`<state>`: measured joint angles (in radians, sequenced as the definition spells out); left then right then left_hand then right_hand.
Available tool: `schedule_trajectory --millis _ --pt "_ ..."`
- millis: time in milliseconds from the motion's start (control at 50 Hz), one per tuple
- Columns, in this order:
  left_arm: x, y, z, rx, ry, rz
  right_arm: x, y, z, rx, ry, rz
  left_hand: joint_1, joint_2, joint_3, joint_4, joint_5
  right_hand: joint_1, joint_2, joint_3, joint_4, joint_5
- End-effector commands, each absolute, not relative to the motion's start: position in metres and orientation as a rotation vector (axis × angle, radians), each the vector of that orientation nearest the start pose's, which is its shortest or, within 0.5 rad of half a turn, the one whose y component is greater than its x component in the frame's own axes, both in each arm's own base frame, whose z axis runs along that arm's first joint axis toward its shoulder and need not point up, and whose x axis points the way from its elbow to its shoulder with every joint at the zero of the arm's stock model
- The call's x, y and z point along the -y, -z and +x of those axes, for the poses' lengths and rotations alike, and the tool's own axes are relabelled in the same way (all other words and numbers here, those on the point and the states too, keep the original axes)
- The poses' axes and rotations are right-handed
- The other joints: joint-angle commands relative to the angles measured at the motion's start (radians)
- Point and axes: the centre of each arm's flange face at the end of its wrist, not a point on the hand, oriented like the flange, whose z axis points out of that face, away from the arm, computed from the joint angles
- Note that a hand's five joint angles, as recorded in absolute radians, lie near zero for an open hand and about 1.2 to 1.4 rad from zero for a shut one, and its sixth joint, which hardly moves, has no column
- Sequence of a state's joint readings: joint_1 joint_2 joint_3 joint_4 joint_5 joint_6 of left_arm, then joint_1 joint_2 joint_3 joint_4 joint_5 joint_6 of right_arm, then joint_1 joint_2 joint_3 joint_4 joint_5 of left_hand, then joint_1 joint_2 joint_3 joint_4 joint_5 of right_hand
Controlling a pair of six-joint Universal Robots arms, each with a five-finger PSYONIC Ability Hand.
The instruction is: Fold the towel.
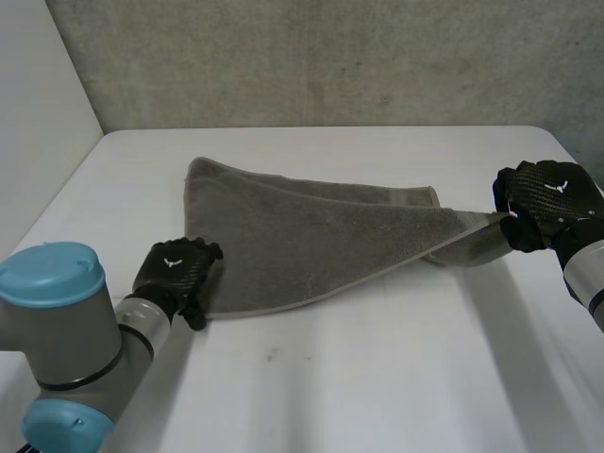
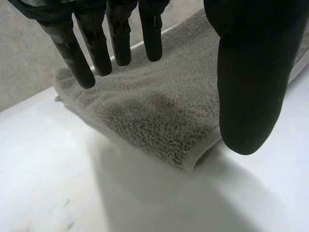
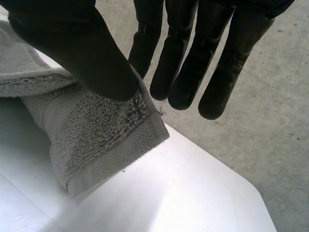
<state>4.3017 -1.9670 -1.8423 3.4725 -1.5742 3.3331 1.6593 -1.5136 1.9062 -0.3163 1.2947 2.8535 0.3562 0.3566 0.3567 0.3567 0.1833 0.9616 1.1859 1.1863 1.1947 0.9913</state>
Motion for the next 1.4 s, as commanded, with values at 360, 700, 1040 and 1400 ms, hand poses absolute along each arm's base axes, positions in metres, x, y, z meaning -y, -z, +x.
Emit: schedule_trajectory --millis 360,700,1040,1400 --pt "0.262 -0.118 -0.256 -2.551 1.869 0.796 0.277 -0.218 0.182 -2.144 2.073 -0.707 0.377 0.376 0.376 0.376 0.375 0.435 0.210 0.210 0.202 0.230" --pt "0.288 -0.115 -0.265 -2.516 1.903 0.767 0.278 -0.215 0.182 -2.151 2.070 -0.718 0.679 0.679 0.679 0.679 0.678 0.435 0.210 0.210 0.202 0.230" --pt "0.281 -0.245 -0.241 -2.299 2.134 0.622 0.286 -0.280 0.187 -2.119 2.154 -0.883 1.040 1.040 1.040 1.040 1.038 0.435 0.210 0.210 0.202 0.230" --pt "0.266 -0.285 -0.242 -2.254 1.970 0.925 0.269 -0.332 0.186 -2.253 2.019 -1.223 1.040 1.040 1.040 1.040 1.038 0.435 0.210 0.210 0.202 0.230"
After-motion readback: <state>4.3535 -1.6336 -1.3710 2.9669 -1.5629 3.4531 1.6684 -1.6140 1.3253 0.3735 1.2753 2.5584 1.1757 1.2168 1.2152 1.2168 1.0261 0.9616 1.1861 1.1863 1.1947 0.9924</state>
